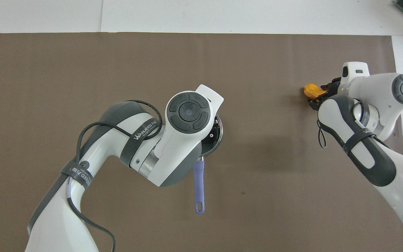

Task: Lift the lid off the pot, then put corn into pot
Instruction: 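Grasp the lid knob with the left gripper while the right gripper grasps the corn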

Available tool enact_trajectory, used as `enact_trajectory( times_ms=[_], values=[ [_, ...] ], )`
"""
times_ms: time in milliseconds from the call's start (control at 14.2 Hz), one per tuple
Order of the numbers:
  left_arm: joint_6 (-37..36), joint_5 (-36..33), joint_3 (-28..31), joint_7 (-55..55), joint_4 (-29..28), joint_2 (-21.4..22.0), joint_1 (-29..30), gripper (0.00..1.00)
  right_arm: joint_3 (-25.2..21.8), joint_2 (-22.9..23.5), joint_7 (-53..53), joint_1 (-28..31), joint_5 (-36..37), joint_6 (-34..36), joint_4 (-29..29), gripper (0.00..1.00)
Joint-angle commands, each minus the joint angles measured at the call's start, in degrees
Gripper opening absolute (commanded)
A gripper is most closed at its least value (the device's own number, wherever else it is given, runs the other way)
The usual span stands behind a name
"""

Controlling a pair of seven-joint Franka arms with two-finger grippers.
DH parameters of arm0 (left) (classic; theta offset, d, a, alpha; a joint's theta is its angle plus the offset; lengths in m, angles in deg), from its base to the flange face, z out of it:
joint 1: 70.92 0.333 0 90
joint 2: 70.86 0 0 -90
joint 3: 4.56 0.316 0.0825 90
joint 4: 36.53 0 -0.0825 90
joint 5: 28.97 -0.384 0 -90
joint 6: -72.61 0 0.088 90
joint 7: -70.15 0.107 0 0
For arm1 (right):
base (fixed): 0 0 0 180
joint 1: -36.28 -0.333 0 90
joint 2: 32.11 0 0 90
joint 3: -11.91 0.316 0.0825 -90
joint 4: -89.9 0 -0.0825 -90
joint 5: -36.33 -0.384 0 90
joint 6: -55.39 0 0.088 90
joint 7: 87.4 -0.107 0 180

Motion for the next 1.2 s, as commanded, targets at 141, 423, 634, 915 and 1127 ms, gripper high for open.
enact_trajectory(
  times_ms=[141, 423, 634, 915, 1127],
  values=[
    [2.35, 0.48, 0.57, -0.48, -1.52, -1.03, -0.64, 1.0, 0.39, 0.08, 1.31, 0.77, -1.61, 2.01, -0.47, 0.0],
    [2.88, -0.66, 0.66, -0.65, -1.0, -2.87, -1.96, 1.0, 0.39, -0.1, -3.16, 0.51, -1.88, 3.85, -0.91, 0.0],
    [1.65, -2.15, 0.66, -0.48, -0.03, -2.96, -1.96, 1.0, 0.13, -1.32, -9.91, -0.19, -1.7, 4.38, -0.91, 0.0],
    [1.3, -2.86, 0.66, -0.13, -0.03, -2.96, -1.96, 1.0, -0.13, -3.35, -21.6, -0.37, 0.84, 5.97, -0.83, 0.0],
    [1.3, -3.64, 0.66, -0.04, -0.03, -2.96, -1.96, 1.0, -0.13, -4.84, -31.17, -0.46, 1.9, 7.37, -0.91, 0.0]
  ],
)
